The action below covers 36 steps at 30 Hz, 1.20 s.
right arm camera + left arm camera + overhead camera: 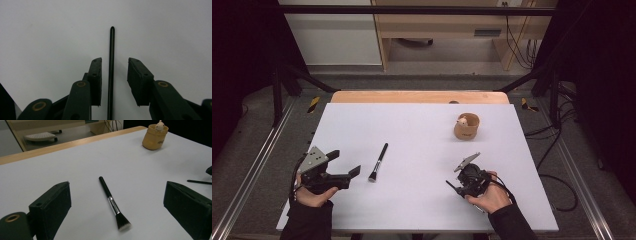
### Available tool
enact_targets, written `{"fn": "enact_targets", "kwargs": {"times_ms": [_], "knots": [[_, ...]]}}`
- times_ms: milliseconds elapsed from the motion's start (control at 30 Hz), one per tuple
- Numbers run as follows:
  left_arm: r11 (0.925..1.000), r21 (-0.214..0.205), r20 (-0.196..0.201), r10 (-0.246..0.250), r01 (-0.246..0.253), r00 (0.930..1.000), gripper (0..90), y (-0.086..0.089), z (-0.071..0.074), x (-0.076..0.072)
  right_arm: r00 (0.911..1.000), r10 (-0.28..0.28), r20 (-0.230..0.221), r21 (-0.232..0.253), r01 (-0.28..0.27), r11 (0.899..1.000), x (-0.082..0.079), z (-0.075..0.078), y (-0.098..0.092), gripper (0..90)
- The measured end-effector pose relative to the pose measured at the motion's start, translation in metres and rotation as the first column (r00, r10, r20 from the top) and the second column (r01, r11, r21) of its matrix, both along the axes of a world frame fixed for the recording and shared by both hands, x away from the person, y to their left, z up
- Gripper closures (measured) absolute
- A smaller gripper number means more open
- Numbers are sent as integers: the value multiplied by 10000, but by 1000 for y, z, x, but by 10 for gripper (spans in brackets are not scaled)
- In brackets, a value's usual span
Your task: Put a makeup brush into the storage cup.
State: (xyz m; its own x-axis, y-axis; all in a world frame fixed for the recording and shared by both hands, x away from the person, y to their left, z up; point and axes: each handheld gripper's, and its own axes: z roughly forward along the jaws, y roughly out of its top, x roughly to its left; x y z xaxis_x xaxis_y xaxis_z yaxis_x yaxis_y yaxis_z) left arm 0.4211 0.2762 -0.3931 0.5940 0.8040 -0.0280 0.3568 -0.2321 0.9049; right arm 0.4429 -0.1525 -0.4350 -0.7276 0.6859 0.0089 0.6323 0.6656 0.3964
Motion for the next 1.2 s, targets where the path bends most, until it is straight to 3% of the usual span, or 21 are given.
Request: {"fn": "enact_targets", "kwargs": {"times_ms": [133,367,767,1200], "knots": [[10000,73,-14,-19,20,10000,69,0,0,0,9994,218,-253,-372,-228,9990,2,-6,0,671],[10000,84,-38,-14,15,10000,69,-1,-1,1,9973,252,-685,-606,-294,9977,1,-13,-1,718],[9999,110,-30,-10,10,10000,70,-2,-1,0,9976,224,-654,-807,-276,9964,-4,-15,2,851],[9998,172,-29,-55,56,10000,70,-2,-1,0,9975,152,-692,-610,-194,9979,-3,-15,-1,858]]}}
